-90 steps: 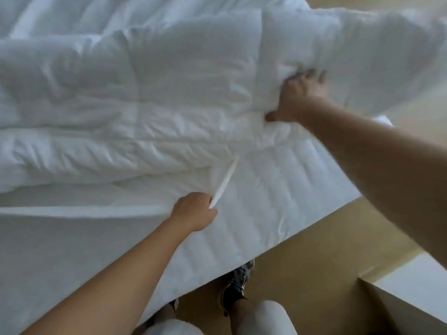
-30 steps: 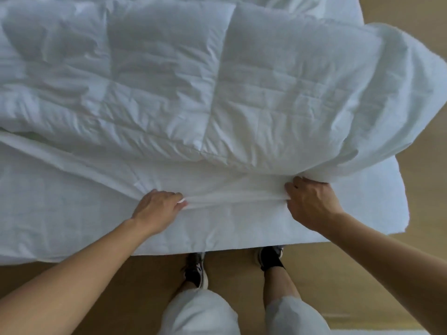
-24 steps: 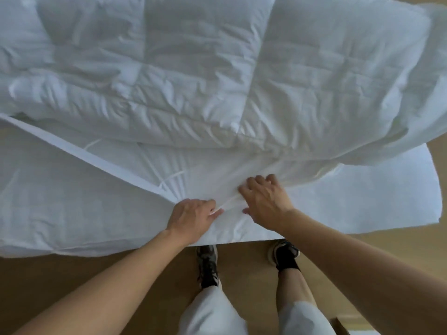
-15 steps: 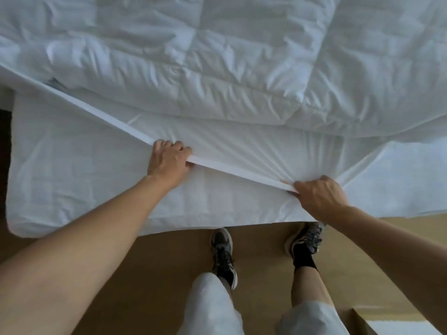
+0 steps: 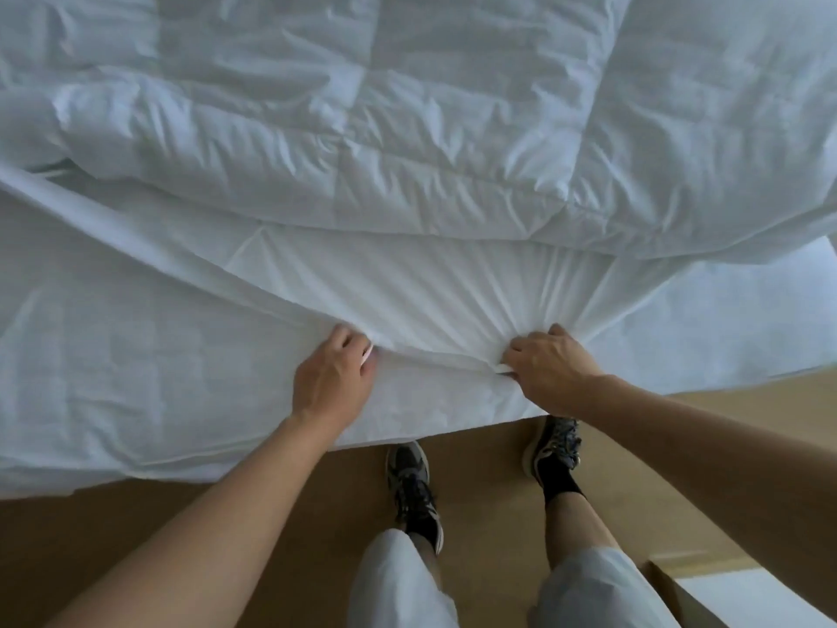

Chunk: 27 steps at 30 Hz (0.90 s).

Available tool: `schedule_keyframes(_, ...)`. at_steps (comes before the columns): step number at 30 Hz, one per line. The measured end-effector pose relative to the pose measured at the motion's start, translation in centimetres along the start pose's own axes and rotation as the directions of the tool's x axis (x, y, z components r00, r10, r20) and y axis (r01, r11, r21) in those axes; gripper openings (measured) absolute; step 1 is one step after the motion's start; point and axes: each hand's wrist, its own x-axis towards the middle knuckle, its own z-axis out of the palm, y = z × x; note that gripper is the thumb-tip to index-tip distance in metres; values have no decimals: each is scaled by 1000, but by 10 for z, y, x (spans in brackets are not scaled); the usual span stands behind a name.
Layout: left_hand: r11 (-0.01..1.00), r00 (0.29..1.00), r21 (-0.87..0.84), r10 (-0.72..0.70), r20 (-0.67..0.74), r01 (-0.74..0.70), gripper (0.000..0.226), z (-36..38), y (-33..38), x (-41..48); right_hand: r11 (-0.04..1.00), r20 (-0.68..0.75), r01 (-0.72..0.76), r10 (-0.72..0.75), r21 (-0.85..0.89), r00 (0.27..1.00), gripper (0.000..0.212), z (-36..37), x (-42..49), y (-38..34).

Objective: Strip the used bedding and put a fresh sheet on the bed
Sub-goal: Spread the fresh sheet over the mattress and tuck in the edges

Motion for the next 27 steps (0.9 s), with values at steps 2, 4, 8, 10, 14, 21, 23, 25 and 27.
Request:
schedule_keyframes(2, 998, 994, 6, 69, -90, -68, 13, -15, 25, 38, 999, 107, 31, -34, 32, 994, 31, -14, 2, 6)
schedule_keyframes(4, 986, 972, 34, 164, -167, -161, 10, -33, 57, 76, 982, 128, 8, -33, 188, 991, 29, -40, 5, 21)
schedule_keyframes(8, 951, 920, 151, 301, -251, -270, 34, -72, 130, 160, 954, -572, 49, 136, 297, 809, 44, -102, 18, 84)
schedule_keyframes(10, 930, 894, 209, 352, -277, -301, 59, -92, 169, 213, 954, -748, -62, 269, 292, 607, 52, -138, 37, 133)
schedule_keyframes(14, 918, 965, 327, 255, -60, -223, 127, -122, 237, 311, 826, -605, -411, 563, 386, 563, 106, -201, 80, 244)
schedule_keyframes(21, 849, 941, 442, 169, 293, -290, 150, -129, 309, 387, 799, -135, -471, 549, 373, 825, 118, -195, 88, 328)
schedule_keyframes(23, 853, 887, 403, 134, 441, -330, 114, -130, 317, 384, 809, -164, -399, 506, 432, 847, 98, -169, 71, 314)
schedule_keyframes(25, 812, 806, 378, 179, 565, -445, 74, -120, 321, 363, 782, -243, -390, 550, 487, 799, 85, -136, 43, 285)
schedule_keyframes(27, 794, 730, 297, 250, 636, -531, 65, -104, 317, 329, 765, -319, -392, 592, 511, 740, 80, -103, 11, 247)
